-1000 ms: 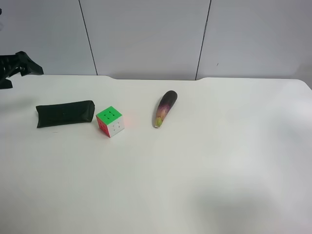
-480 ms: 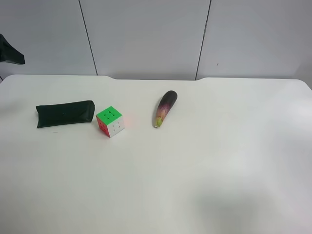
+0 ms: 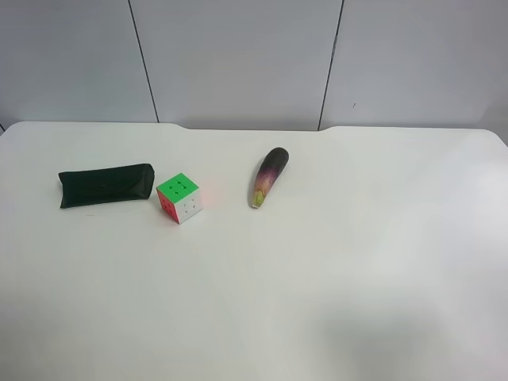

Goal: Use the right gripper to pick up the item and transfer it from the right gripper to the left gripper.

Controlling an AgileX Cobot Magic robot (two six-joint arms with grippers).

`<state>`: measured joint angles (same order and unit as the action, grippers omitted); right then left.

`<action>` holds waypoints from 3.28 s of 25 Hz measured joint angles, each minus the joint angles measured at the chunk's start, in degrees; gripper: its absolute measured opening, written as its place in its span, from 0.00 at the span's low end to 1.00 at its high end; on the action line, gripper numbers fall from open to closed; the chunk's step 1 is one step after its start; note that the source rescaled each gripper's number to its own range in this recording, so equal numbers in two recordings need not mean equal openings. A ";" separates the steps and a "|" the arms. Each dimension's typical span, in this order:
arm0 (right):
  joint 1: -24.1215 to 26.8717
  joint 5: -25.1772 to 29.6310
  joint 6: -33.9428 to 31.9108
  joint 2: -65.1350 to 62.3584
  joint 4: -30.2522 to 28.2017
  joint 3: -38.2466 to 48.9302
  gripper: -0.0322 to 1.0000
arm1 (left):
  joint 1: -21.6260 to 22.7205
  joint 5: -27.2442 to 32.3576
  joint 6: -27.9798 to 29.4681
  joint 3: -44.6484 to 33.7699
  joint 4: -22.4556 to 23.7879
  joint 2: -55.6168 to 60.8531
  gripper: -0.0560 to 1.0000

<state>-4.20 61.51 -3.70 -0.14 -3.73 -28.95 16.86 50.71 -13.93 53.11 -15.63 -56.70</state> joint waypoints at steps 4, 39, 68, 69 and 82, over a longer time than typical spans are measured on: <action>0.00 0.00 0.00 0.00 0.00 0.00 1.00 | 0.00 6.41 2.69 0.00 3.73 7.19 1.00; 0.00 0.00 0.00 0.00 0.00 0.00 1.00 | -9.36 13.89 9.83 -19.84 9.19 54.04 1.00; 0.00 0.00 0.00 0.00 0.00 0.00 1.00 | -14.06 9.84 10.82 -24.16 9.79 56.29 1.00; 0.00 0.00 0.00 0.00 0.00 0.00 1.00 | -14.06 9.84 10.82 -24.16 9.79 56.29 1.00; 0.00 0.00 0.00 0.00 0.00 0.00 1.00 | -14.06 9.82 10.82 -24.16 9.79 56.29 1.00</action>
<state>-4.20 61.51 -3.70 -0.14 -3.73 -28.95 2.80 60.53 -3.10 28.95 -5.85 -0.40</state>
